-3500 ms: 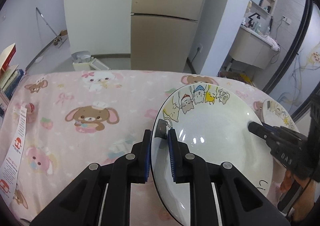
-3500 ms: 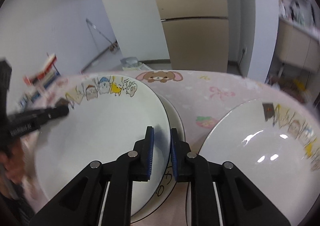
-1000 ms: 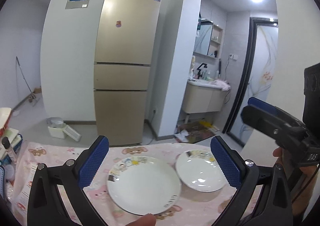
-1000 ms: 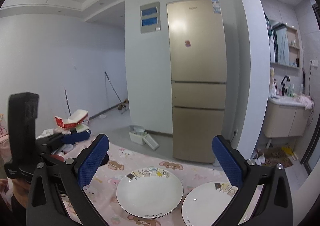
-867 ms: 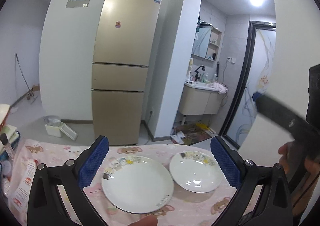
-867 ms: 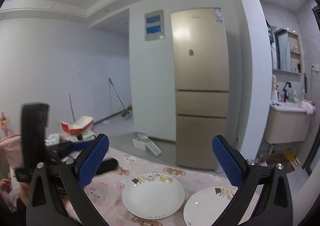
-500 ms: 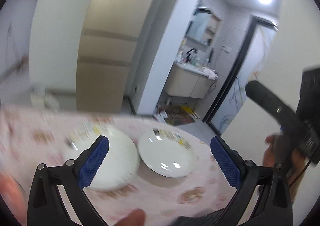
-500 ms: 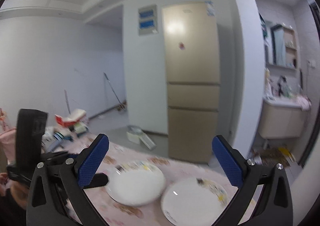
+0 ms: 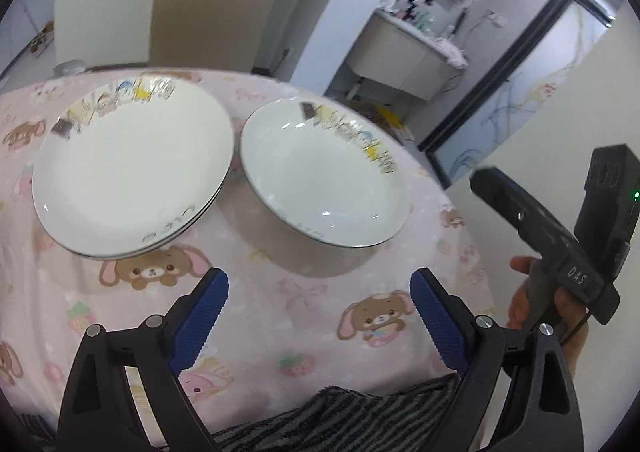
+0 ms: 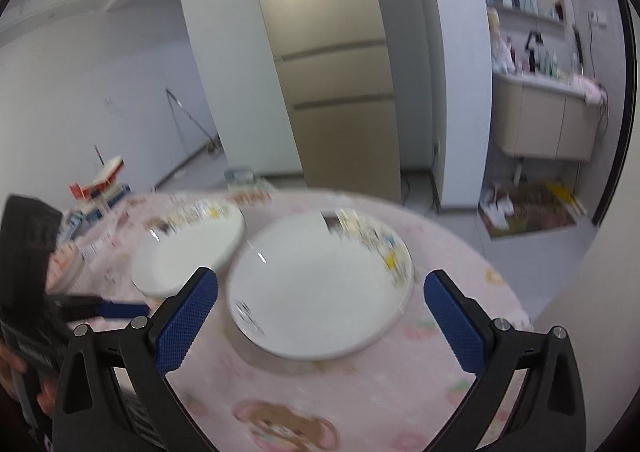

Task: Organize plates and bowls
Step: 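Grasp a white cartoon-rim plate rim with each tool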

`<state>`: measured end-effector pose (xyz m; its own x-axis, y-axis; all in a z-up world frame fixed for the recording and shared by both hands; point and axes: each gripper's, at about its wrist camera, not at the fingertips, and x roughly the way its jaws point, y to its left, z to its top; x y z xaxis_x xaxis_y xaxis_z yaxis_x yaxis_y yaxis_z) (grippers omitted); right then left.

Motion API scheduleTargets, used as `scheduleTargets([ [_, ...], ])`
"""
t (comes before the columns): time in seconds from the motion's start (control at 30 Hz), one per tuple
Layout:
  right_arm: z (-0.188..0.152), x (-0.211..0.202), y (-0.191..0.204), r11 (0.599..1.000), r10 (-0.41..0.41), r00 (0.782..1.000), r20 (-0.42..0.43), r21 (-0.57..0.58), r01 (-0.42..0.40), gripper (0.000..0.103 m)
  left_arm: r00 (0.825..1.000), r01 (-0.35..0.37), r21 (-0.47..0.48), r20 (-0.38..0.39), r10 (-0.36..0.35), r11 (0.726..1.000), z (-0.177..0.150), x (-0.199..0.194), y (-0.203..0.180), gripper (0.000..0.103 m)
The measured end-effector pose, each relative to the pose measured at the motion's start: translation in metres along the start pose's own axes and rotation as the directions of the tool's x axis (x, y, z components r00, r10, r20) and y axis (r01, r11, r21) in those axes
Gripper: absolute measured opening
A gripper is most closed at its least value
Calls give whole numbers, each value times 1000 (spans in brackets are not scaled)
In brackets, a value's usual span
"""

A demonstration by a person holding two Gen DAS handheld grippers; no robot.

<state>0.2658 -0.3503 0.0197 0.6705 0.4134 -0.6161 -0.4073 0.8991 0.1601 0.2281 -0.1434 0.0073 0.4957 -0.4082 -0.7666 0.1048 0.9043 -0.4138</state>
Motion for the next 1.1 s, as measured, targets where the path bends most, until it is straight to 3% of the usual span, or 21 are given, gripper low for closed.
scheduleTargets([
  [0.07, -8, 8, -13, 1000, -6, 999, -39, 12, 6, 102, 999, -8, -53, -33, 6, 999, -7, 14, 7, 94],
  [0.17, -17, 18, -37, 997, 1, 998, -65, 72, 3, 98, 996, 32, -129, -75, -42, 991, -10, 29, 15, 94],
  [0.23, -22, 27, -54, 990, 40, 996, -84, 138, -28, 90, 996, 44, -157, -71, -56, 987, -8, 34, 18, 94],
  [0.33, -26, 44, -75, 954, 164, 982, -97, 268, -133, 82, 998, 35, -223, -40, -45, 974, -2, 40, 25, 88],
  [0.47, -19, 66, -94, 936, 165, 980, -112, 330, -120, 75, 999, 8, -328, -27, -18, 945, 7, 53, 36, 83],
  [0.57, -13, 84, -106, 912, 211, 971, -111, 380, -155, 47, 999, 2, -351, -49, -21, 936, 13, 69, 40, 81],
  [0.6, -10, 89, -107, 913, 207, 972, -114, 378, -150, 37, 999, -10, -359, -52, -9, 933, 15, 74, 41, 76],
  [0.73, 1, 108, -101, 959, 114, 979, -169, 277, -64, 35, 999, -37, -377, -11, 36, 925, 24, 82, 44, 66],
  [1.0, 8, 133, -95, 970, 152, 969, -197, 219, -108, 29, 1000, -14, -368, 9, 19, 930, 41, 96, 54, 50],
  [1.1, 5, 136, -98, 964, 187, 964, -187, 221, -144, 29, 1000, -10, -373, 23, 20, 928, 44, 100, 58, 39],
])
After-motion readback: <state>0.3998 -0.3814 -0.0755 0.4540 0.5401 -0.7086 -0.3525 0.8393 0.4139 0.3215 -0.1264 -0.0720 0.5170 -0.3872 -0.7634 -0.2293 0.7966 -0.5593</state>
